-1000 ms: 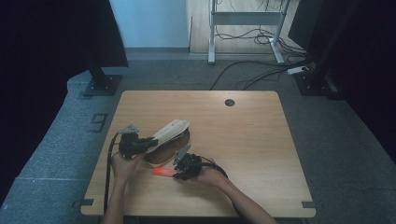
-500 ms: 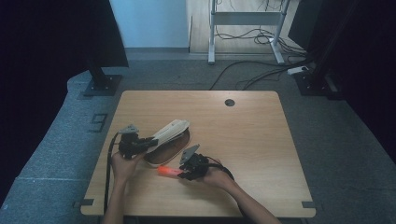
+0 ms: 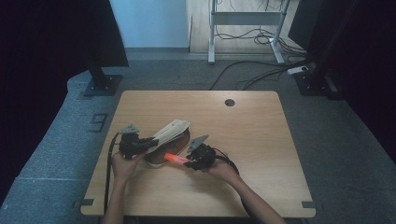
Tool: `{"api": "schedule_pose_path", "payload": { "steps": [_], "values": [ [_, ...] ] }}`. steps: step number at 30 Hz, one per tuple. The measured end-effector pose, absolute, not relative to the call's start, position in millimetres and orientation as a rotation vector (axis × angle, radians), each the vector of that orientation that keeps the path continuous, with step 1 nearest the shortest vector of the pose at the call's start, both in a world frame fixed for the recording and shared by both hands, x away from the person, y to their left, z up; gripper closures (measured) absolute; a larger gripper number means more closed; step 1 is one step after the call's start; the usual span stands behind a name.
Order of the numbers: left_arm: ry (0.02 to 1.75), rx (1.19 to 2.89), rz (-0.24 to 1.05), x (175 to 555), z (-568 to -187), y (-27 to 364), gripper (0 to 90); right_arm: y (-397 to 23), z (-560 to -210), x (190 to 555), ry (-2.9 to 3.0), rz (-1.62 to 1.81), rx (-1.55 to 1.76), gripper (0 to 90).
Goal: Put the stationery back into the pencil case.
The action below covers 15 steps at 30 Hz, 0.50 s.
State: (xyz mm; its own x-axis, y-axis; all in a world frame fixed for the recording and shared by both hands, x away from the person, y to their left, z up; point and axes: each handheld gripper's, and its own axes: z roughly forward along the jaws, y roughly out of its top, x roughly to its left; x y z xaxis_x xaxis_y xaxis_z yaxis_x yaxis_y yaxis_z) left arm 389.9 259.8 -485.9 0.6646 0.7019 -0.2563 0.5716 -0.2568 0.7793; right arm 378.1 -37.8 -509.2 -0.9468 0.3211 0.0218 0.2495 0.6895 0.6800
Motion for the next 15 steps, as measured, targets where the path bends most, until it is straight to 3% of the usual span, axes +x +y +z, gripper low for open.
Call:
{"api": "schedule_pose_path", "payload": {
  "steps": [15],
  "values": [
    [0.982,1.950,0.159,388.4,-483.4,255.9,75.7,-28.2,-503.3,405.6,2.744,1.030,0.578,65.0]
  ]
}}
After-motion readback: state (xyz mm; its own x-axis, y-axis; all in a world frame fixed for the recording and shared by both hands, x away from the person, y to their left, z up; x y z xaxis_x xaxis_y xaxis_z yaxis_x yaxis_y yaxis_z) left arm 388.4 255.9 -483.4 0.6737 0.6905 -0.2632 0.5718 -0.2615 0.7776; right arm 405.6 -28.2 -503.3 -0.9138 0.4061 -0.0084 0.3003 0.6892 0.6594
